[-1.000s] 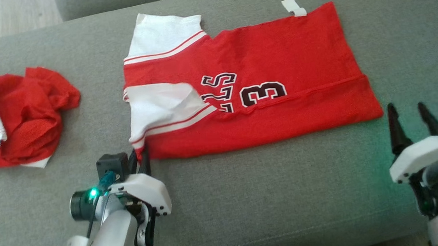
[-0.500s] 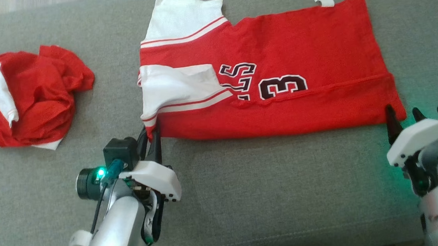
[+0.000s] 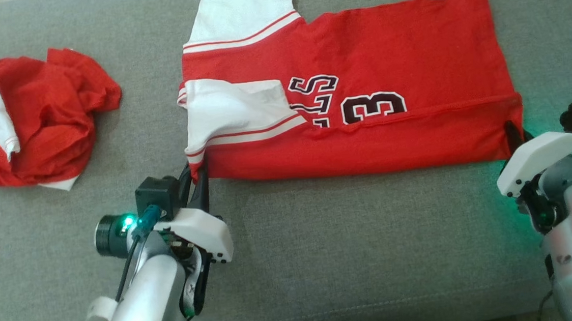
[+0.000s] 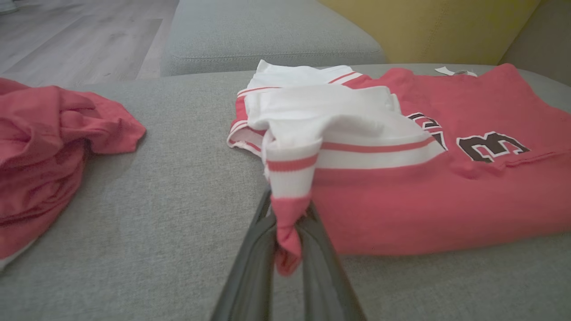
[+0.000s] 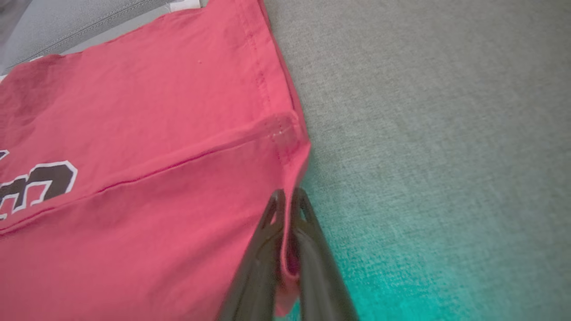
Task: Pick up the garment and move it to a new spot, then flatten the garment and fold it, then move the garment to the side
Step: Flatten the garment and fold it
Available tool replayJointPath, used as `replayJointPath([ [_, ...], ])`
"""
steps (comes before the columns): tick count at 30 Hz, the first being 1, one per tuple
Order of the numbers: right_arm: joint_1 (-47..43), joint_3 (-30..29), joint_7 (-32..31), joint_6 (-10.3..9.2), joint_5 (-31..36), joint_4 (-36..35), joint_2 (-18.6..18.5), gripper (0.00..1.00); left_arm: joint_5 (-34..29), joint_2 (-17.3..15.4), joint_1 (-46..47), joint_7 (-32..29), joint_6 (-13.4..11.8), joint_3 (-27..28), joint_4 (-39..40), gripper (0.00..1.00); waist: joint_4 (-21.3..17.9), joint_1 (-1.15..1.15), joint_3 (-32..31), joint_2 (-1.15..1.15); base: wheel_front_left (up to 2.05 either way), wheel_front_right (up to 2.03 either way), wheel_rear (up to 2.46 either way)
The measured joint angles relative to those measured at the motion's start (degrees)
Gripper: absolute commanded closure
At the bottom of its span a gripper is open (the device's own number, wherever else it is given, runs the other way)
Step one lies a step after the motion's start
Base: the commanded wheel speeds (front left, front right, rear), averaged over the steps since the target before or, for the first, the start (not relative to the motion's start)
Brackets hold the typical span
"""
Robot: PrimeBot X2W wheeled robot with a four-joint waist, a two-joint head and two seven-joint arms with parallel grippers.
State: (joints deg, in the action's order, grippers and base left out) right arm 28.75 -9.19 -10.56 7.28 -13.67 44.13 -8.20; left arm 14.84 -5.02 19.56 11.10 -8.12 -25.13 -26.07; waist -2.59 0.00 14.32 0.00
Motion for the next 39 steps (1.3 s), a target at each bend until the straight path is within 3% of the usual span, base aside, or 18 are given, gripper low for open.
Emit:
replayJointPath([
  [15, -5.34, 4.67, -2.94, 0.02, -6.71, -1.72, -4.14, 1.0, 1.69, -2.02, -4.59, -2.18, 0.07, -0.13, -1.67, 1.0, -1.16, 0.0, -7.09, 0.0, 0.0, 0.0, 0.0],
  [23, -13.44, 5.27, -10.5, 0.03, -9.95, -9.31, -5.39, 1.0, 2.55, -4.07, -11.06, -4.81, -0.3, -0.75, 2.41, 1.0, -1.61, 0.0, -11.97, 0.0, 0.0, 0.0, 0.0],
  [34, -20.68, 2.47, -16.47, 0.03, -9.95, -19.12, -4.79, 1.0, 3.49, -5.59, -15.61, -8.78, -0.96, -1.91, 5.65, 1.0, -2.74, 0.0, -13.18, 0.0, 0.0, 0.0, 0.0],
  [35, -20.98, 1.97, -16.4, 0.03, -9.82, -19.98, -4.52, 0.68, 3.56, -5.6, -15.64, -9.09, -0.97, -1.96, 5.65, 1.0, -2.88, 0.0, -13.19, 0.0, 0.0, 0.0, 0.0],
  [36, -21.25, 1.59, -16.21, 0.03, -9.26, -20.83, -4.21, 0.0, 3.56, -5.6, -15.67, -9.32, -1.03, -1.98, 5.65, 0.62, -3.02, 0.0, -13.18, 0.0, 0.0, 0.0, 0.0],
  [37, -21.26, 1.1, -16.11, 0.03, -8.69, -21.38, -3.76, 0.0, 3.55, -5.61, -15.67, -9.33, -1.2, -1.98, 5.65, 0.2, -3.15, 0.0, -13.11, 0.0, 0.0, 0.0, 0.0],
  [38, -21.26, 0.67, -15.6, 0.03, -8.11, -21.83, -3.39, 0.0, 3.55, -5.65, -15.66, -9.33, -1.58, -1.94, 5.64, 0.0, -3.27, 0.0, -13.02, 0.0, 0.0, 0.0, 0.0],
  [39, -21.26, 0.1, -14.92, 0.03, -7.4, -22.24, -3.34, 0.0, 3.55, -5.82, -15.66, -9.24, -2.01, -1.81, 5.61, 0.0, -3.38, 0.0, -12.9, 0.0, 0.0, 0.0, 0.0],
])
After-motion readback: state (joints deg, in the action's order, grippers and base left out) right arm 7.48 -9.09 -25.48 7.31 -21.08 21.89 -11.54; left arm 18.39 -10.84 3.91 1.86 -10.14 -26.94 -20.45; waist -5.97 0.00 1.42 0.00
